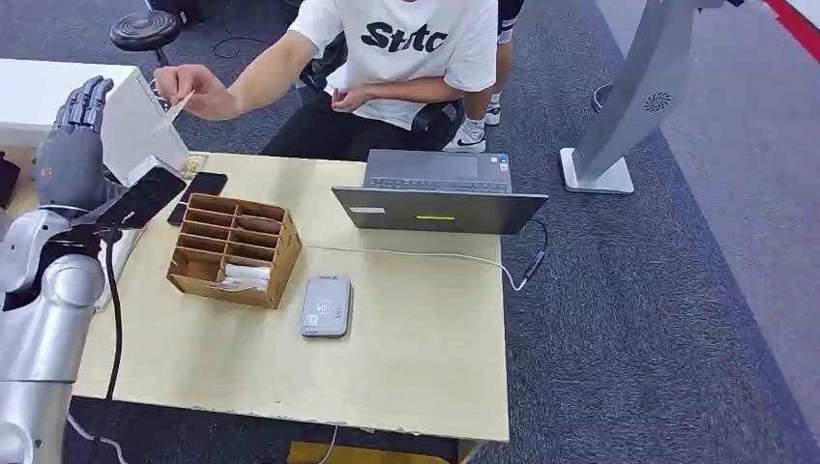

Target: Pass the card to the sensor for recognition and then transmit it.

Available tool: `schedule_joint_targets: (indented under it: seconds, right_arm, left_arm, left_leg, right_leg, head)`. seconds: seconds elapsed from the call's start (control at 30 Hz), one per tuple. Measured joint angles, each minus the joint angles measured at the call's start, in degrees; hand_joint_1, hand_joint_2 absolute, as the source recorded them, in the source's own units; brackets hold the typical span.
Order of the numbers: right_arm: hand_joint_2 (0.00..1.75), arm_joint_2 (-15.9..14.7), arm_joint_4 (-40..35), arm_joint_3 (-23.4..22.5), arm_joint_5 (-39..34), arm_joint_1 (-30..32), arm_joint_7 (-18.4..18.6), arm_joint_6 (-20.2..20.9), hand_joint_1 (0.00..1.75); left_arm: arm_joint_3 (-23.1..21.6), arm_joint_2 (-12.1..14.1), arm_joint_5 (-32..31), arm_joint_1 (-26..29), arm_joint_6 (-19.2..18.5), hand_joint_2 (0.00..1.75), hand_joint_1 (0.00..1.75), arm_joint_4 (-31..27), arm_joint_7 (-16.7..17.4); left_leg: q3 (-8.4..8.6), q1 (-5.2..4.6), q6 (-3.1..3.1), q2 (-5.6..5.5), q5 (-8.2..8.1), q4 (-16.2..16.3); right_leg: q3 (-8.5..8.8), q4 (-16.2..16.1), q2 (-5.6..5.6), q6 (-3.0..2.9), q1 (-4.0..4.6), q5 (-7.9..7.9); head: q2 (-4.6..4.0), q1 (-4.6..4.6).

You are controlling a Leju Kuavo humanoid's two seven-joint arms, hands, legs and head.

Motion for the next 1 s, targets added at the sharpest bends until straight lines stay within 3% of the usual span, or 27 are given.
schedule_joint_targets:
  seconds: [0.3, 0.37, 1.0]
  right_arm:
    - [1.75, 0.22, 0.02, 0.57, 0.35, 0.02, -0.31, 0.18, 0.0]
    - [1.75, 0.24, 0.07, 0.59, 0.35, 0.01, -0.26, 0.15, 0.0]
    - [1.75, 0.48, 0.09, 0.59, 0.9, 0.1, -0.76, 0.28, 0.0]
  left_arm:
    - [-1.47, -1.49, 1.03, -1.22, 0.15, 1.75, 0.03, 2.41, -0.24]
    - [-1.49, -1.7, 1.71, -1.2, -0.09, 1.75, 1.75, 2.6, -0.24]
    - [-1.84, -1.81, 3.32, 0.1, -0.81, 1.75, 1.75, 3.43, -1.11]
  left_leg:
    - [-0.04, 0.0, 0.0, -0.01, 0.0, 0.0]
    - [-0.05, 0.0, 0.0, -0.01, 0.0, 0.0]
    - [-0.09, 0.0, 0.0, -0.02, 0.0, -0.01]
  right_leg:
    - [-0.02, 0.0, 0.0, 0.0, 0.0, 0.0]
    - [-0.02, 0.0, 0.0, 0.0, 0.0, 0.0]
    - [-0.04, 0.0, -0.01, 0.0, 0.0, -0.01]
  head:
    - [0.0, 0.02]
    - [0.0, 0.0]
    - [0.0, 0.0]
